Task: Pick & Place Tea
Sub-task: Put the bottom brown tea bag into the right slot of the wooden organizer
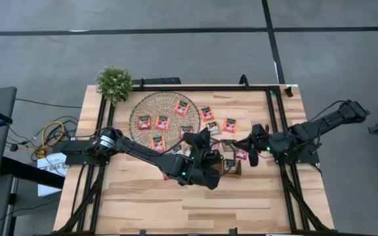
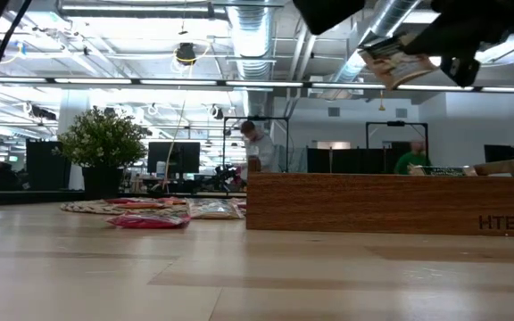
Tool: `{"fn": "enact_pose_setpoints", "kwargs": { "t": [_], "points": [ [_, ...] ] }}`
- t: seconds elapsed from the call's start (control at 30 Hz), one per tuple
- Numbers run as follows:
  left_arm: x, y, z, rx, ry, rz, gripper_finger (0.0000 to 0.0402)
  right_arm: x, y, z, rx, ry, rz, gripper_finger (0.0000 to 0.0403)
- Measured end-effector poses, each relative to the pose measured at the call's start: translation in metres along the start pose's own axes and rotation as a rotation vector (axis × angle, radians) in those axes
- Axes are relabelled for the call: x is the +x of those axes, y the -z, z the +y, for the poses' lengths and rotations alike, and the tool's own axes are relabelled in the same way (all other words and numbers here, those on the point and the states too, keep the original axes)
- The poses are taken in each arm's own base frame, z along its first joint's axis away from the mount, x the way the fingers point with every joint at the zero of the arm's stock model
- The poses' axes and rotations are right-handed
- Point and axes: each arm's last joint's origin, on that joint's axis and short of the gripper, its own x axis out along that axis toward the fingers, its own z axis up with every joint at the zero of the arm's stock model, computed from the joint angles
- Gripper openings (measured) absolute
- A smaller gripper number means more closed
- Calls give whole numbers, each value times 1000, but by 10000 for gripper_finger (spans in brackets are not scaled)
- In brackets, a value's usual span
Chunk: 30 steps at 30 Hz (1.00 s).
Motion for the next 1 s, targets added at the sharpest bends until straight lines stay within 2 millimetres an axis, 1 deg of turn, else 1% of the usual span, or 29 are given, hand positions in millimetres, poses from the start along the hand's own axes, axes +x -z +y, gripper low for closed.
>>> {"fn": "enact_pose_setpoints", "kwargs": {
  "t": [0.13,0.2,0.27,0.37,0.47,0.53,0.6,0.73,0.87,1.0],
  "points": [
    [-6,12,-4,-1,8,-4,95,-11,16,10,-20,40,-7,0],
    [-10,17,-6,-6,38,-10,90,-14,26,16,-31,65,-22,0],
    [-14,21,-8,-34,114,-15,86,-16,36,22,-50,95,-45,0],
    [-20,26,-11,-143,269,9,83,-16,53,32,-85,132,-85,0],
    [-22,35,-10,-280,455,112,83,-11,71,40,-126,165,-103,0],
    [-22,43,-7,-343,516,206,83,-7,83,44,-127,186,-110,0],
    [-22,52,-3,-389,514,290,83,-2,94,46,-106,208,-124,0],
    [-27,66,7,-460,439,396,83,4,112,47,-62,242,-163,0],
    [-40,76,16,-494,394,437,82,8,125,46,-29,257,-164,0],
    [-52,78,17,-520,391,438,82,12,135,46,-7,266,-164,0]
  ]
}}
